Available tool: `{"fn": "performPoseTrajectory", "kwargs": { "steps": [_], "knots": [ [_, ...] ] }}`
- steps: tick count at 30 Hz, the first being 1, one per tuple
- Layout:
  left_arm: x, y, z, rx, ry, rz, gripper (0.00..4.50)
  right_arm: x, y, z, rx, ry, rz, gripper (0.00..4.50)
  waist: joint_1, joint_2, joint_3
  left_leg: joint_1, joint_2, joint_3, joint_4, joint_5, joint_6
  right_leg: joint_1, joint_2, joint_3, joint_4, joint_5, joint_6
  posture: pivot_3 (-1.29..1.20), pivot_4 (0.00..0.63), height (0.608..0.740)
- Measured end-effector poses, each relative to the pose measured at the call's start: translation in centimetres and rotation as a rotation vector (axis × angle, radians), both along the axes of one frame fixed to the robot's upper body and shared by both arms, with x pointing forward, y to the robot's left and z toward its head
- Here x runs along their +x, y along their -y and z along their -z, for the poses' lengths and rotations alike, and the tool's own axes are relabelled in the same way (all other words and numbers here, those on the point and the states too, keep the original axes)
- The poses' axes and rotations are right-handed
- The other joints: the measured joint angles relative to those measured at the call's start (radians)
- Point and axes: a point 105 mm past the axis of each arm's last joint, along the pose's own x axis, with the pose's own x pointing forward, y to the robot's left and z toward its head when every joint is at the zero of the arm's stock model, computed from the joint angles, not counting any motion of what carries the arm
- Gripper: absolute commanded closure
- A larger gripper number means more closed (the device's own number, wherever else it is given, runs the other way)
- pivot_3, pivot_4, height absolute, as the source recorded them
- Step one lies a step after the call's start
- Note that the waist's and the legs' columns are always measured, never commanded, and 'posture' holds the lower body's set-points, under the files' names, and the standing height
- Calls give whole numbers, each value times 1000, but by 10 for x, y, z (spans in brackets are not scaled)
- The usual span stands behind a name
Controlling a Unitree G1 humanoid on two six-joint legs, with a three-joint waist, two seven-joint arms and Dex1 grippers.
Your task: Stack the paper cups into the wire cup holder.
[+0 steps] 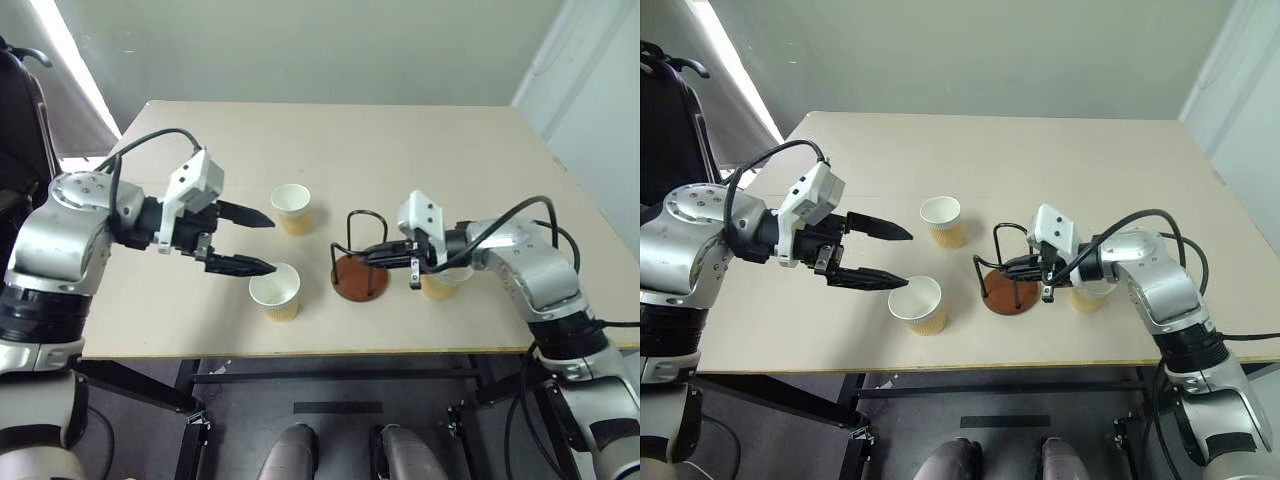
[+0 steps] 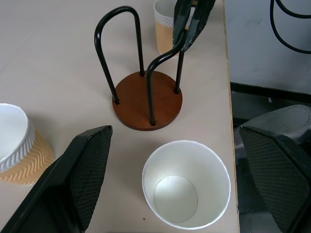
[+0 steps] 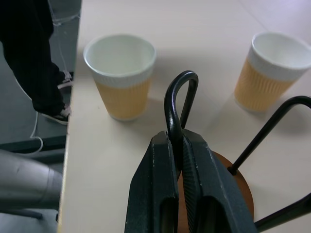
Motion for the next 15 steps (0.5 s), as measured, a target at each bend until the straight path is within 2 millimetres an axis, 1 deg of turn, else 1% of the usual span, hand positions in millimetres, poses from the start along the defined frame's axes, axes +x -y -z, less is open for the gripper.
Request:
{"fn": "performPoseTrajectory", "kwargs": {
  "steps": [3,5,6,9,10,15],
  "knots": [
    [0,0,0,0,-1,-2,0,1,3,2,-10,4,-5,4484,0,0,0,0,0,0,0,0,0,0,0,0,0,0,0,0,150,740],
    [0,0,0,0,-1,-4,0,3,4,2,-23,14,-4,3953,-1,0,0,0,0,0,0,0,0,0,0,0,0,0,0,0,150,740],
    [0,0,0,0,-1,-5,0,4,5,4,-35,14,1,3769,-1,0,0,1,0,0,0,0,0,0,0,0,0,0,0,0,150,740],
    [1,0,1,-1,0,-9,0,9,9,11,-57,-2,23,2727,-1,0,0,1,0,0,0,0,0,0,0,0,0,0,0,0,150,740],
    [1,0,1,-1,0,-11,0,10,10,12,-60,-3,28,2429,-1,0,0,1,0,0,0,0,0,0,0,0,0,0,0,0,150,740],
    [2,0,0,-2,4,-17,0,13,12,13,-68,5,38,663,-1,0,0,1,0,0,0,0,0,0,0,0,0,0,0,0,150,740]
  ]
}}
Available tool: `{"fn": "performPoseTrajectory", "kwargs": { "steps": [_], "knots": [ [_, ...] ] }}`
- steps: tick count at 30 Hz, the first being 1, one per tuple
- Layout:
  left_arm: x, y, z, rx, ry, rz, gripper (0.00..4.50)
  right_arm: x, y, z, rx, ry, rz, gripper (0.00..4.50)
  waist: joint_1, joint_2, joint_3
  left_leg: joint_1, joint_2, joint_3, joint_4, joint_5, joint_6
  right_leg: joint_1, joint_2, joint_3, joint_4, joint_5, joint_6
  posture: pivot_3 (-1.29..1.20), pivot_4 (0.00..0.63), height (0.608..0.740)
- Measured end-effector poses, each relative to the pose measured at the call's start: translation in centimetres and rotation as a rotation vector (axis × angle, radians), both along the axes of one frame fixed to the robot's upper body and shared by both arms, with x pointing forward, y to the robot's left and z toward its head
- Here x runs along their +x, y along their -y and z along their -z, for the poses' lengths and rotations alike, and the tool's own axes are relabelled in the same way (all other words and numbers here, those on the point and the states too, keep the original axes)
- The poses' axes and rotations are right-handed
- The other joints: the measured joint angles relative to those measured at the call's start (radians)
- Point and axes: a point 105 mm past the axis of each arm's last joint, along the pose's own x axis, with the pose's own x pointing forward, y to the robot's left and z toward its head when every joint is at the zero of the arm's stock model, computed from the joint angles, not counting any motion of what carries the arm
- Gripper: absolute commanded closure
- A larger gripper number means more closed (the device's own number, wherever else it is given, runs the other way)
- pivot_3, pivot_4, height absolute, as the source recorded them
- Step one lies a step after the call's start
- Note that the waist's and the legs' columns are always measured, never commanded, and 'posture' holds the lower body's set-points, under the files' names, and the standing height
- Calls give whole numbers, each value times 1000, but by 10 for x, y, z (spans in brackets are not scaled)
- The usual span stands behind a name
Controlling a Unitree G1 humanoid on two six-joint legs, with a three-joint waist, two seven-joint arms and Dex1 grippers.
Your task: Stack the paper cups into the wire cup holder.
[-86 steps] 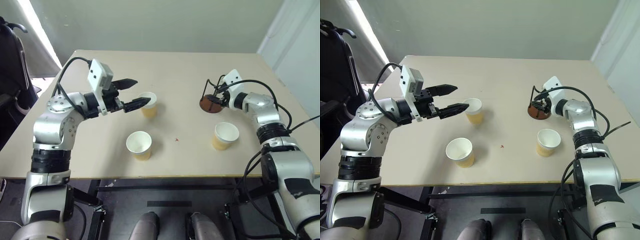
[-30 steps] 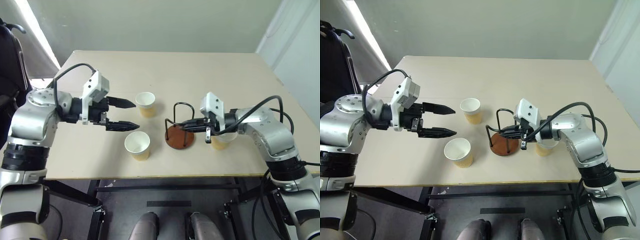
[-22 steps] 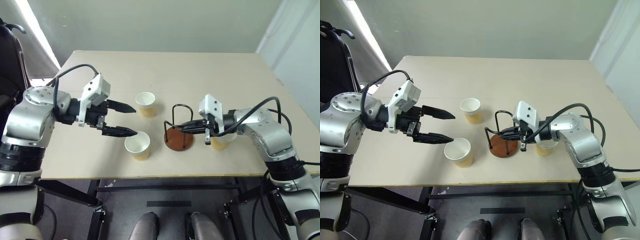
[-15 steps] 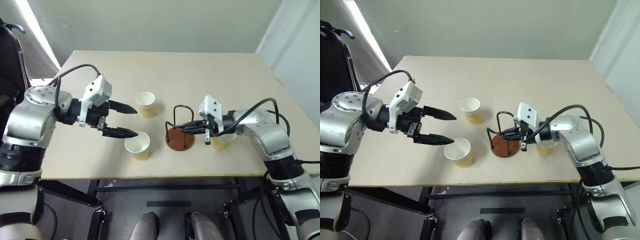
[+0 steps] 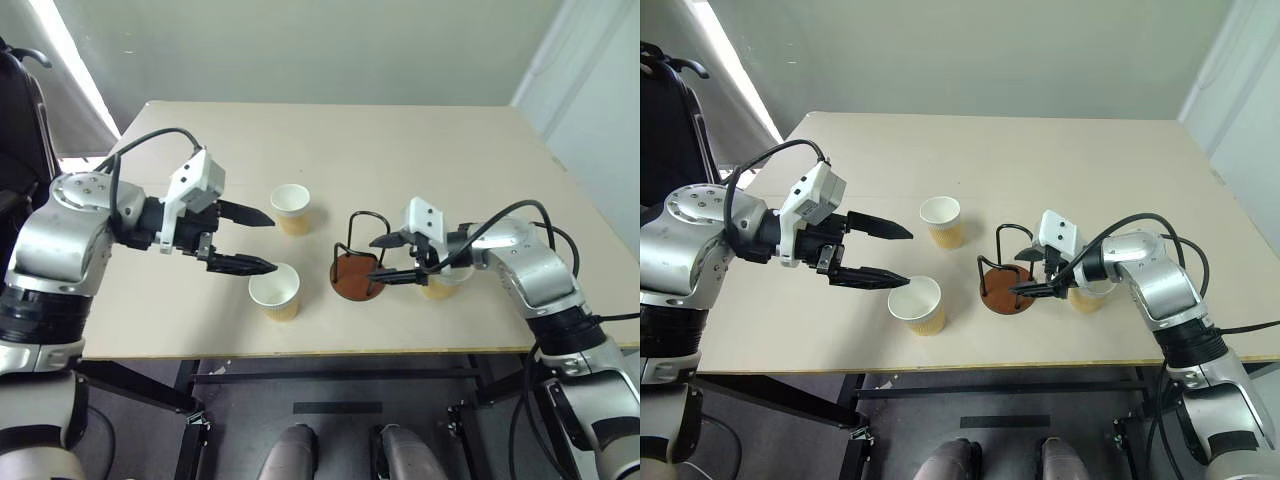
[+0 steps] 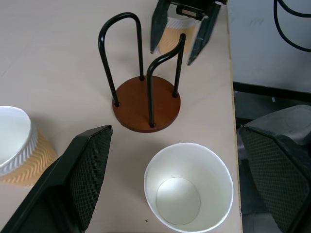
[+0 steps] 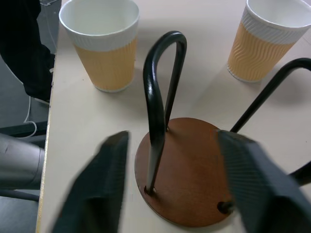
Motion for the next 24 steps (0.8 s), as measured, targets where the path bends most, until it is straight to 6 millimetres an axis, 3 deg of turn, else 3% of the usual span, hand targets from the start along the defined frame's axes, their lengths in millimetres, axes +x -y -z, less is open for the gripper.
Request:
{"fn": "performPoseTrajectory", "kwargs": {
  "steps": [2,7,13,24],
  "knots": [
    [0,0,0,-1,1,-1,0,1,0,-1,-2,7,4,13,0,0,0,0,0,0,0,0,0,0,0,0,0,0,0,0,150,740],
    [0,1,2,-5,-3,-1,0,6,5,-15,22,1,51,13,0,0,0,0,0,0,0,0,0,0,0,0,0,0,0,0,150,740],
    [0,0,4,-4,-9,-5,0,10,29,-36,52,19,150,13,1,0,0,0,0,0,0,0,0,0,0,0,0,0,0,0,150,740],
    [-8,5,5,47,17,52,0,-12,40,-73,106,34,123,13,0,0,0,0,0,0,0,0,0,0,0,0,0,0,0,0,150,740]
  ]
}}
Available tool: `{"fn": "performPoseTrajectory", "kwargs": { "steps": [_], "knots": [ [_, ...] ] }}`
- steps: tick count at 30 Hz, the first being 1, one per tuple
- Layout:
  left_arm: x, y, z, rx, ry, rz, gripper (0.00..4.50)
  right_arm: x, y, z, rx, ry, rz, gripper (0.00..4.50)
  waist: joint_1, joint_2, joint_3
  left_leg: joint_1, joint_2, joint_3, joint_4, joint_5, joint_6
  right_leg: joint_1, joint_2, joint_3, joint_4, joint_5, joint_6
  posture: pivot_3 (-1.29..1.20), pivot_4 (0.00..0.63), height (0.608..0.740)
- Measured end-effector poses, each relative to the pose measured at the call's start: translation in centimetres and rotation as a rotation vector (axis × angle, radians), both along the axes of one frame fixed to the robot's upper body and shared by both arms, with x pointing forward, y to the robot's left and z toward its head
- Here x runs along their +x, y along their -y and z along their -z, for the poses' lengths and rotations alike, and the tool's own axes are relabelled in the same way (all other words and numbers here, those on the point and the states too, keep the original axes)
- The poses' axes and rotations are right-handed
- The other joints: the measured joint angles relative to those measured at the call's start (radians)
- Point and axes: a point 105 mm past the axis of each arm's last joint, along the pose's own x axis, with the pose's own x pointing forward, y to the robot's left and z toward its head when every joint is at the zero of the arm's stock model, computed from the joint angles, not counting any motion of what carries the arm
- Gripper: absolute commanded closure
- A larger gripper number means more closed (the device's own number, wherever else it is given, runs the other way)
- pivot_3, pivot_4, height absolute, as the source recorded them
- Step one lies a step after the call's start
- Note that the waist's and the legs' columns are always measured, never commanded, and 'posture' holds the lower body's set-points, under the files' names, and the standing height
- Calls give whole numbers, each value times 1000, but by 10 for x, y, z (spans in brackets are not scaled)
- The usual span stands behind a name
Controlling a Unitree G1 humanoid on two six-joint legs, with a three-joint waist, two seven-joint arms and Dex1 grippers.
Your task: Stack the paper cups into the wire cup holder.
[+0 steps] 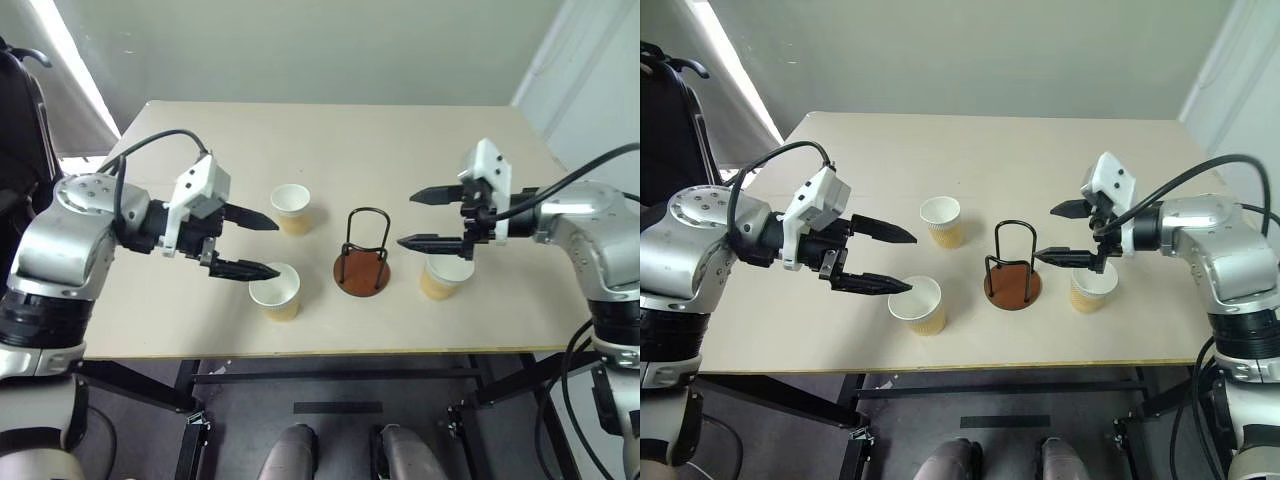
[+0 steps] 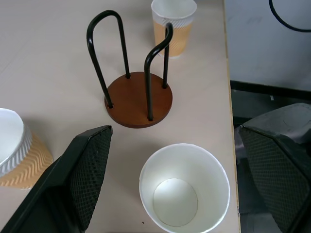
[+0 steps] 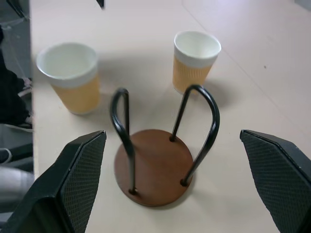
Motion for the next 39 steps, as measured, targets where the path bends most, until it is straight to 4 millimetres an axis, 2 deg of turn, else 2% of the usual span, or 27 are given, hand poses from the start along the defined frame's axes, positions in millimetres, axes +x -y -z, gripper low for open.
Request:
{"fn": "performPoseTrajectory", "kwargs": {
  "steps": [6,9,12,20,29,39],
  "knots": [
    [-7,-12,25,259,48,69,0,-31,-7,-24,31,-2,-126,13,0,0,0,0,0,0,0,0,0,0,1,0,0,-1,-1,0,150,740],
    [-5,-17,29,388,135,106,0,-41,-8,-30,22,-1,-167,13,1,0,0,0,0,0,0,0,0,0,1,0,0,-1,-1,0,150,740],
    [-3,-16,28,452,201,146,0,-43,-7,-30,13,0,-166,13,1,0,0,0,0,-1,1,-1,1,0,1,0,0,-1,-1,0,150,740],
    [-4,-1,27,524,296,230,0,-42,1,-31,-12,-7,-149,13,0,0,0,0,0,-1,0,-1,1,-1,1,0,0,-1,-1,0,150,740],
    [-4,4,37,577,301,266,0,-42,7,-29,-33,-38,-152,13,0,0,0,0,0,-1,0,-1,1,-1,1,0,0,-1,-1,0,150,740],
    [0,7,44,601,298,282,0,-53,8,-30,-30,-33,-232,13,1,0,0,0,0,-1,1,-1,2,0,0,0,0,-1,-1,0,150,740]
  ]
}}
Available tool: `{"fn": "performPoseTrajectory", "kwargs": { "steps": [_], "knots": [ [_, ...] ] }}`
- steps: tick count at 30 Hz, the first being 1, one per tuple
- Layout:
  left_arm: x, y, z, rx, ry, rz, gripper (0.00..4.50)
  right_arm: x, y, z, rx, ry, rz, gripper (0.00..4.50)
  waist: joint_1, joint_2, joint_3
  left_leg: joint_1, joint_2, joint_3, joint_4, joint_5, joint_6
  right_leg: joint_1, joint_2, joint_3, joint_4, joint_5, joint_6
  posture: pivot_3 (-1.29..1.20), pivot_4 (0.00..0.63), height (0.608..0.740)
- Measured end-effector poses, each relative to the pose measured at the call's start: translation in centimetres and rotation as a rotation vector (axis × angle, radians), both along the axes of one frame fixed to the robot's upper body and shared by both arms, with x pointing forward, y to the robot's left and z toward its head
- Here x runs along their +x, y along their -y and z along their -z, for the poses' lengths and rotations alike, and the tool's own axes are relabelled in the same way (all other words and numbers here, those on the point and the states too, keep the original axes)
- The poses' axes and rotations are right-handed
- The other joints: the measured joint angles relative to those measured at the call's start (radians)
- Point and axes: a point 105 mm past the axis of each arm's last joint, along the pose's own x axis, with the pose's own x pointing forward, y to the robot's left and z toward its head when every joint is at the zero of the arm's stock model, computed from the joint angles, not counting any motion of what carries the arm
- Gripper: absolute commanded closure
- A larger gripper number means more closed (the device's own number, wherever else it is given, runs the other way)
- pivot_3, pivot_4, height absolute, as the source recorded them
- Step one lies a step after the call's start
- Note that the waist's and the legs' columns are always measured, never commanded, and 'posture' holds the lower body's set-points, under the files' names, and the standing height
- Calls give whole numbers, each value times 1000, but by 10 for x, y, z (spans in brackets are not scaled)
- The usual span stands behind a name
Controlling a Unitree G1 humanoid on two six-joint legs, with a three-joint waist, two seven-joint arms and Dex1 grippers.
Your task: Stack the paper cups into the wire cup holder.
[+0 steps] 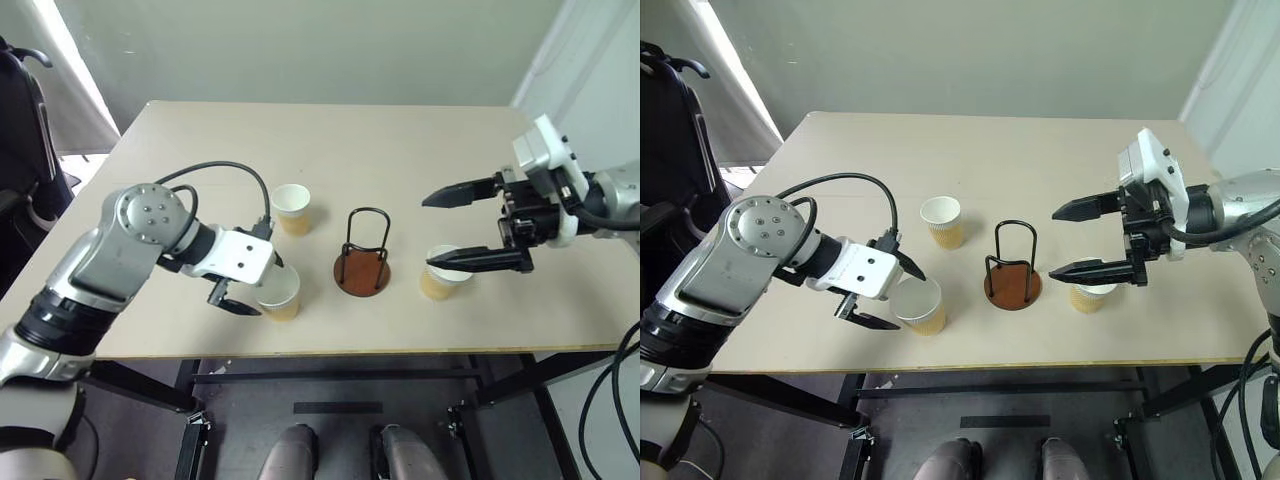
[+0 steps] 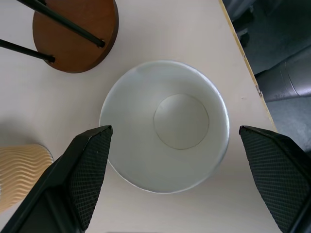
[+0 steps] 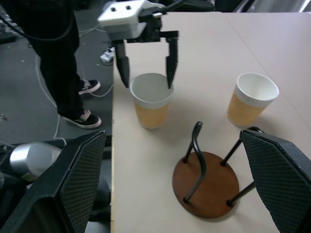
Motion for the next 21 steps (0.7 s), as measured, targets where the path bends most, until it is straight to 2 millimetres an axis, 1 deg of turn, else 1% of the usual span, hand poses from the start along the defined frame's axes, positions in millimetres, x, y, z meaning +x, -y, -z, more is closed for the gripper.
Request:
{"fn": "performPoseTrajectory", "kwargs": {
  "steps": [11,19,21],
  "knots": [
    [4,5,3,24,-1,22,0,-1,0,-1,5,-1,-1,13,0,0,0,0,0,0,0,0,0,0,0,0,0,0,0,0,150,740],
    [3,7,12,59,-20,48,0,0,1,0,6,-7,12,13,0,0,0,0,0,0,0,0,0,0,0,0,0,0,1,0,150,740],
    [2,7,14,66,-27,53,363,0,1,1,6,-7,16,0,0,0,0,0,0,0,0,0,0,0,0,0,0,0,1,0,150,740]
  ]
}}
